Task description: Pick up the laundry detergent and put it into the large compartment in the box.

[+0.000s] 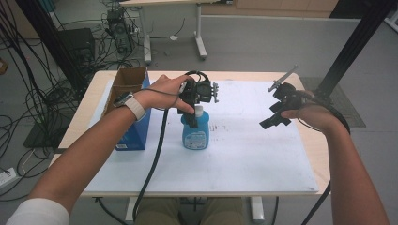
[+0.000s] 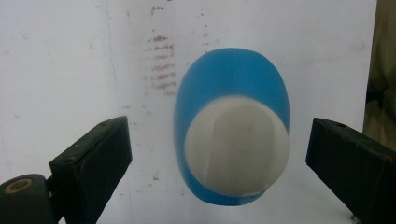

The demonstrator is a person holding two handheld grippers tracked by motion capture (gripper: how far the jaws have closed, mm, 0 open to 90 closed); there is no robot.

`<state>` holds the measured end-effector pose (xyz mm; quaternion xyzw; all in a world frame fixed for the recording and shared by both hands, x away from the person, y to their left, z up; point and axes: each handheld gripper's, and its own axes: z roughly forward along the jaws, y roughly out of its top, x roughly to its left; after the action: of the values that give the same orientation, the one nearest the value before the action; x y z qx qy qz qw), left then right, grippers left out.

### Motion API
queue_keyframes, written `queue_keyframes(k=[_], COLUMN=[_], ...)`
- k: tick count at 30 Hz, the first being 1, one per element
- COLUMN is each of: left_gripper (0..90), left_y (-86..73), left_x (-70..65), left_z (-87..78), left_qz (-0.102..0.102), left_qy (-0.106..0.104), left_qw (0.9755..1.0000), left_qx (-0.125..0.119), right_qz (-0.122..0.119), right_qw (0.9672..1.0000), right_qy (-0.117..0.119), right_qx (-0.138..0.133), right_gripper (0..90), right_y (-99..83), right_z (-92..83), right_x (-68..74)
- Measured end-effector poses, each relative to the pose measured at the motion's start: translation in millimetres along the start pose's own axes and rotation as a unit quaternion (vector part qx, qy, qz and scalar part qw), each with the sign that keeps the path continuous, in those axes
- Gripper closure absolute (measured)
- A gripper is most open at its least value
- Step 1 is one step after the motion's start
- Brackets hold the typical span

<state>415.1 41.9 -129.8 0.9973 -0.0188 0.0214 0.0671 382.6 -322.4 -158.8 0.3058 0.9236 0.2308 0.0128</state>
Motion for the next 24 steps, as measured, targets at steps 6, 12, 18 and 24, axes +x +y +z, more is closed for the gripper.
queue_keyframes(k=[6, 12, 18, 24], left_gripper=[7.3, 7.4, 7.5, 7.6], left_y=[-1.1, -2.1, -1.6, -1.2], left_x=[-0.1, 0.8, -0.3, -0.9], left_z=[0.2, 0.7, 1.1, 2.6], left_qz=[-0.002, -0.005, -0.001, 0.001], left_qy=[0.0, -0.002, -0.001, -0.002], left_qw=[1.0, 1.0, 1.0, 1.0], left_qx=[-0.002, -0.003, -0.004, -0.005], right_qz=[0.0, 0.001, 0.002, 0.001], right_qw=[1.0, 1.0, 1.0, 1.0], right_qy=[0.0, 0.0, 0.0, 0.0], right_qx=[0.0, -0.001, -0.002, -0.002], right_gripper=[11.2, 11.2, 11.2, 11.2], right_y=[-0.1, -0.7, -1.3, -1.6], right_z=[-0.3, -0.8, -0.5, -0.5], right_x=[0.2, 0.1, 0.0, 0.0])
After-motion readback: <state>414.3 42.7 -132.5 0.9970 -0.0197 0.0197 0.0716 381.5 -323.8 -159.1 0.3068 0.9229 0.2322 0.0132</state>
